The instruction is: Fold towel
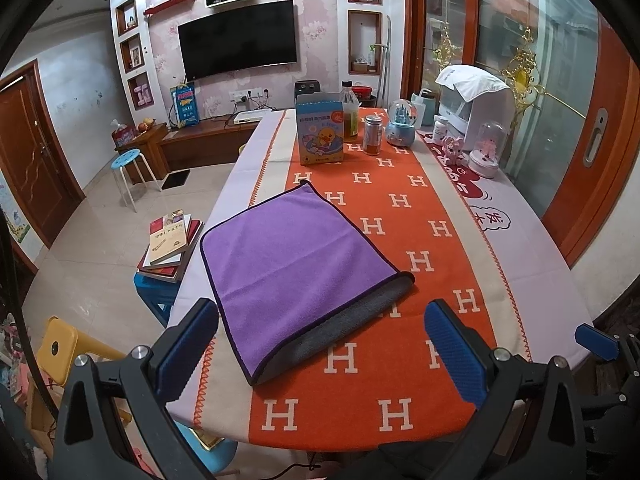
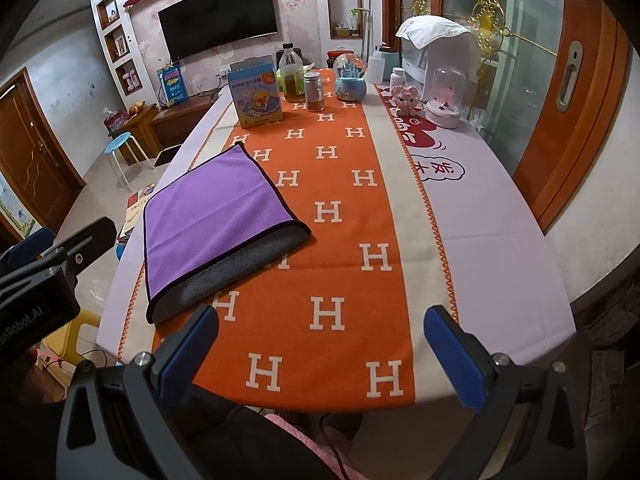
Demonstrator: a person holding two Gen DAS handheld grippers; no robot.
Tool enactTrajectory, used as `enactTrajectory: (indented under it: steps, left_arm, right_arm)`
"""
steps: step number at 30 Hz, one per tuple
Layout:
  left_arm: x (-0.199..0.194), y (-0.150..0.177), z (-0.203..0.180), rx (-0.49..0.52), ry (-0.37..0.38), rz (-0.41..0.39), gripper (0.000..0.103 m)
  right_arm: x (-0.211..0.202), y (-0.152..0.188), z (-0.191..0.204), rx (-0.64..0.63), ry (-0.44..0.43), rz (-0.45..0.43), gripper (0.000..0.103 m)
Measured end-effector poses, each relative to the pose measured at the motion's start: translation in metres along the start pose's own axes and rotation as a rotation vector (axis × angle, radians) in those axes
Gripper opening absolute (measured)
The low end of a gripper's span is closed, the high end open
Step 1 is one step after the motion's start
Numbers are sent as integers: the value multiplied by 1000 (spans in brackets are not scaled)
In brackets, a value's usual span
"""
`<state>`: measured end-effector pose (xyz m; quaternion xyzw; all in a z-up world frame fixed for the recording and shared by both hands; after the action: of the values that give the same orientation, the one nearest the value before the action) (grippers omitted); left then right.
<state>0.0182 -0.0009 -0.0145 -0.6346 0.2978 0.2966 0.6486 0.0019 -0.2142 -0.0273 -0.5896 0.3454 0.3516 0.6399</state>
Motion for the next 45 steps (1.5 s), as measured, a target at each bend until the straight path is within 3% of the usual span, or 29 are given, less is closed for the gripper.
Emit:
enactTrajectory:
  steps: [13, 30, 37, 45]
  left_arm:
    - [8, -2, 12, -12, 4, 26, 102]
    - [55, 17, 36, -9, 144, 155, 102]
    - [76, 24, 55, -45, 116, 224, 102]
    - [106, 38, 73, -143, 68, 304, 102]
  right_arm:
    - [1, -6, 14, -43, 65, 11, 103]
    - [15, -3, 29, -27, 156, 4, 103]
    - [30, -16, 32, -81, 119, -5, 102]
    - [65, -36, 40, -243, 17, -13, 102]
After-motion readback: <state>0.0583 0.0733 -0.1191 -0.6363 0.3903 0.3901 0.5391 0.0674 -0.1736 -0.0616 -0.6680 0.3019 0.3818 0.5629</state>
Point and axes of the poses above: each gripper's, at about its wrist camera, not at the fingertips, and x roughly the way its jaws point, z to its left, y to its underside, the point moved 3 cm from there along x, roughly the way its jaws point, and after that the axes turned 4 degrees about z, right-handed, at the moved point
